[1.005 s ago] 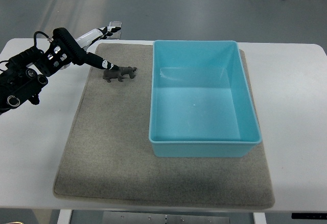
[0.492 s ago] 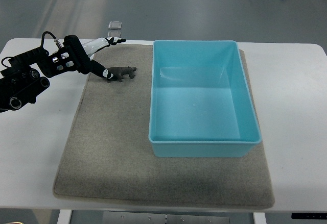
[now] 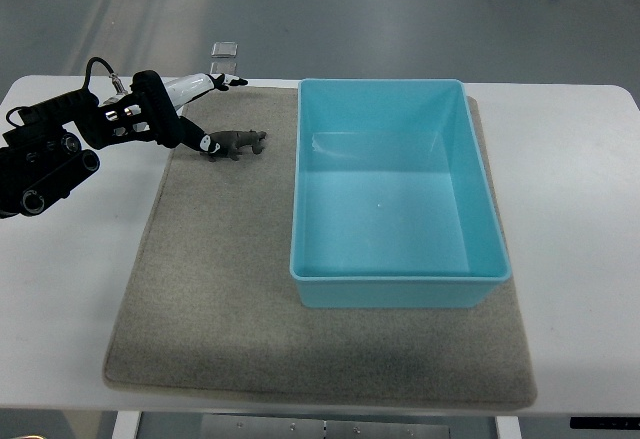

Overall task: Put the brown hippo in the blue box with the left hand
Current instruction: 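Reach the left hand forward and lower it over the brown hippo, then close the left hand fingers around the brown hippo, then lift the hippo with the left hand and carry it over the blue box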

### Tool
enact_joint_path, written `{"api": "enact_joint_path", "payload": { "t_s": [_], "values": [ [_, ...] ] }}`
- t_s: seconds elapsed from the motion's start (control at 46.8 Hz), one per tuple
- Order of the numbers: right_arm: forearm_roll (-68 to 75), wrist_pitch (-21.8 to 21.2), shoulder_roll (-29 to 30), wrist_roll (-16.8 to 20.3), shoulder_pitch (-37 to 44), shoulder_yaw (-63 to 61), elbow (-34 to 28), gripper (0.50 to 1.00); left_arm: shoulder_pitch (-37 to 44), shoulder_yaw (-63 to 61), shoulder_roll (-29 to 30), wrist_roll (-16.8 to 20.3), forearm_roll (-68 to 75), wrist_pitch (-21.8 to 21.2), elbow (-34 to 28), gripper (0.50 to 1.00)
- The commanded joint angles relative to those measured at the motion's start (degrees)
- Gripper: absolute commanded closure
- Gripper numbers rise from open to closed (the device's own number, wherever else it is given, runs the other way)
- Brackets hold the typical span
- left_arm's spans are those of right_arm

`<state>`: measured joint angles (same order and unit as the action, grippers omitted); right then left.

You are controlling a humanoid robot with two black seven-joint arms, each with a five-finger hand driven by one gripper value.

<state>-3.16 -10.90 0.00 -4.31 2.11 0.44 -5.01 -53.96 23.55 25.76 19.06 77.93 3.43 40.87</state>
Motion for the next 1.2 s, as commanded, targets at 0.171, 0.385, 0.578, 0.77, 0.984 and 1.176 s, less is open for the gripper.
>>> {"api": "enact_joint_path", "payload": {
  "t_s": [0.171, 0.385, 0.578, 0.77, 0.984, 1.176],
  "values": [
    [0.0, 0.0, 0.0, 0.0, 0.0, 0.0, 0.0, 0.564, 0.2, -0.4, 0.0, -0.8, 0.3, 0.0, 1.2, 0.632],
    [0.0, 0.0, 0.0, 0.0, 0.0, 0.0, 0.0, 0.564, 0.3, -2.3, 0.0, -0.8, 0.2, -0.2, 1.6, 0.649],
    [0.0, 0.0, 0.0, 0.0, 0.0, 0.0, 0.0, 0.564, 0.2, -2.3, 0.0, -0.9, 0.4, -0.2, 1.6, 0.754],
    [0.0, 0.0, 0.0, 0.0, 0.0, 0.0, 0.0, 0.564, 0.2, -2.3, -0.2, -0.9, 0.5, -0.2, 1.6, 0.810],
    [0.0, 0.0, 0.0, 0.0, 0.0, 0.0, 0.0, 0.564, 0.3, -2.3, -0.2, -0.9, 0.5, -0.2, 1.7, 0.883],
    [0.0, 0.0, 0.0, 0.0, 0.0, 0.0, 0.0, 0.564, 0.2, -2.3, -0.2, -0.9, 0.5, 0.0, 1.8, 0.988]
  ]
}}
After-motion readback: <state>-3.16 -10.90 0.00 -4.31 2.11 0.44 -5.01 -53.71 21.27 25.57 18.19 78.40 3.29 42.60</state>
